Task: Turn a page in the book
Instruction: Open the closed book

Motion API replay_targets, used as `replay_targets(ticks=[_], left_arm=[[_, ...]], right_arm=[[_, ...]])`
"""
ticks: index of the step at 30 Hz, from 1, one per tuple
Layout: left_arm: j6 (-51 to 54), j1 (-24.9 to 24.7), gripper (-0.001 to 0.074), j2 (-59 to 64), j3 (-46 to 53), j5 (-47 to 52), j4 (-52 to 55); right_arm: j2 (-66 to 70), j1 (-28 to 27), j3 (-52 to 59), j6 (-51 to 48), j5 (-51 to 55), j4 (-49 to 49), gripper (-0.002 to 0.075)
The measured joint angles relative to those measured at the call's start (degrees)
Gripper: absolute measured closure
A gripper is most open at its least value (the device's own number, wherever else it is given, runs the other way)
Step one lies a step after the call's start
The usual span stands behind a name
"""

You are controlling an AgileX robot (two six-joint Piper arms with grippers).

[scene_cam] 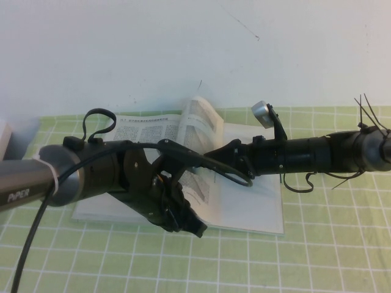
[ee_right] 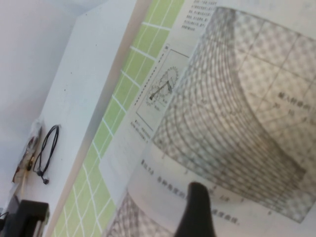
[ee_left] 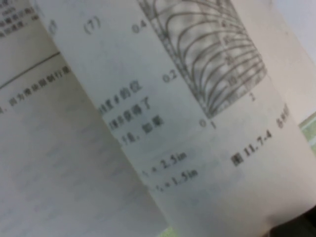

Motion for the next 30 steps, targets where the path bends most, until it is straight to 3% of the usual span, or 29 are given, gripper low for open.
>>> replay_targets(ticks=[11,21,24,30], left_arm=[[-1.72,-0.13,0.0737,-0.01,0.11,-3.10,-0.37],[-5.93,-0.17,0.0737,-0.34,0.11,-6.56,-0.37],[-6.02,-0.17,0.0737,-1.58,0.11,-7.63,-0.37],[-8.26,-0.17,0.0737,-5.42,0.20,-8.08,0.09]], right_arm=[[0.00,-0.56,0.00,-0.13,1.71,0.12,0.0193],[0.13,-7.67,0.00,4.01,11.89,0.01,0.0213],[-0.48,-9.18,0.00,5.60,12.01,-2.15,0.0298],[-1.70,-8.96,0.00,6.36,12.59,-7.64,0.0636]])
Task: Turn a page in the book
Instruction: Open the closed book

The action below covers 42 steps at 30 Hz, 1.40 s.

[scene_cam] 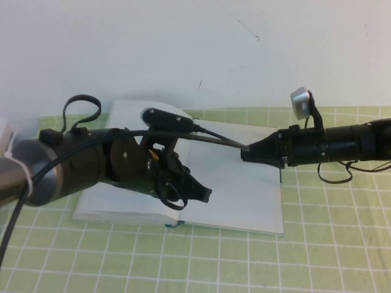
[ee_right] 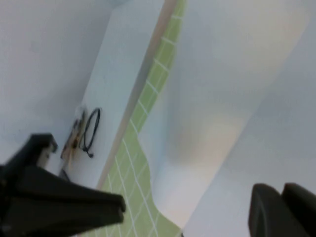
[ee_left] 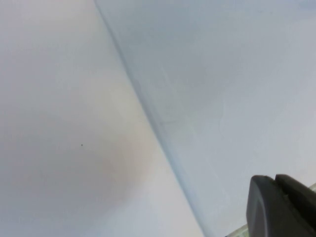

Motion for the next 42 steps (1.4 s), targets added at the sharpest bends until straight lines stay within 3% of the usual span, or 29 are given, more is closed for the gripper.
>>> replay_targets(ticks=[4,8,13,21,36,42], left_arm=[[-4.61,0.00,0.0738,-2.25,0.00,0.47,3.94],[-14.96,0.43,0.0738,-3.24,0.12,1.30,15.85],[-24.80,4.96,0.0738,-1.88,0.22,1.32,26.21],[-26.42,10.51,0.0738,3.03,0.22,1.08,27.85],[-26.42,10.60,0.0738,6.93,0.22,-0.39,26.75],[-26.31,10.60,0.0738,-0.17,0.22,0.25,26.36]], right_arm=[[-0.94,1.55,0.00,0.74,-0.01,-6.60,0.0706],[-2.96,4.02,0.00,3.54,-2.53,-17.37,0.0717],[-5.43,7.87,0.00,7.85,-12.05,-30.72,0.0718],[-7.06,10.79,0.00,10.09,-17.15,-37.80,0.0720],[-8.08,11.73,-0.33,12.69,-19.71,-42.68,0.0721],[-11.05,11.49,-3.39,17.90,-23.87,-56.22,0.0721]])
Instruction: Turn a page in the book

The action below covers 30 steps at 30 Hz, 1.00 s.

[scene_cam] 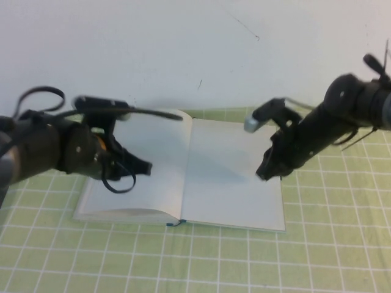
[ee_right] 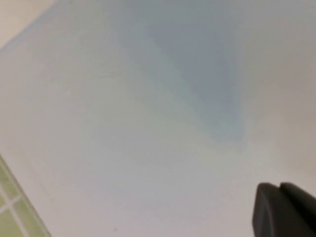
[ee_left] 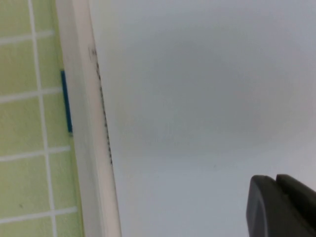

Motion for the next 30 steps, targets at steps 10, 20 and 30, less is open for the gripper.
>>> replay_targets(ticks=[10,20,30], left_arm=[[0.10,0.00,0.0738,-21.99,0.00,-0.88,0.37],[2.03,0.00,0.0738,-43.08,2.83,-0.56,2.67],[2.64,0.00,0.0738,-63.01,22.29,-9.23,2.77]], right_arm=[[-16.36,-0.14,-7.19,15.59,0.46,-21.92,0.0721],[-33.39,-0.14,-5.19,34.46,4.81,-46.23,0.0721],[-55.96,-0.14,18.70,40.92,-9.26,-47.74,0.0721]])
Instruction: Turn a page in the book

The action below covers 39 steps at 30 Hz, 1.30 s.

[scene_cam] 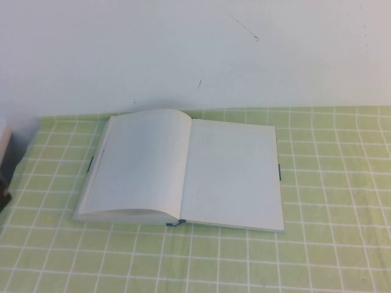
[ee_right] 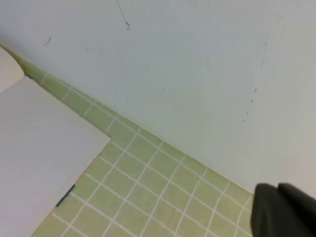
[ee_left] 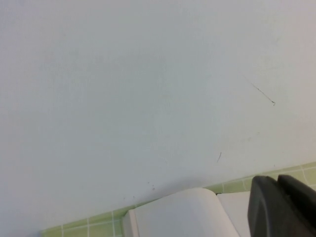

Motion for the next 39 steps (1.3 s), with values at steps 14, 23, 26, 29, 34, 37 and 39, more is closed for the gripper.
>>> replay_targets(ticks=[14,23,26,29,34,37,39], left_arm=[[0.00,0.00,0.0738,-12.32,18.23,-4.40,0.00],[0.00,0.00,0.0739,-12.32,23.55,-8.75,0.00],[0.00,0.00,0.0739,-12.32,23.79,-8.63,0.00],[0.00,0.00,0.0739,-12.32,23.79,-8.38,0.00],[0.00,0.00,0.0739,-12.32,23.79,-8.29,0.00],[0.00,0.00,0.0739,-12.32,23.79,-8.29,0.00],[0.00,0.00,0.0738,-12.32,23.79,-8.29,0.00]], right_arm=[[-32.99,0.00,33.33,3.14,-7.84,-0.23,0.0721],[-49.45,0.00,46.49,6.17,-6.84,-0.23,0.0721],[-52.10,0.00,47.83,6.27,-5.22,-0.23,0.0721],[-52.63,0.00,48.12,6.27,-3.02,-0.23,0.0723],[-52.63,0.00,48.21,6.38,0.13,-0.12,0.0726],[-52.63,0.00,48.21,6.38,0.46,-0.04,0.0726],[-52.63,0.00,48.21,6.38,0.46,-0.04,0.0726]])
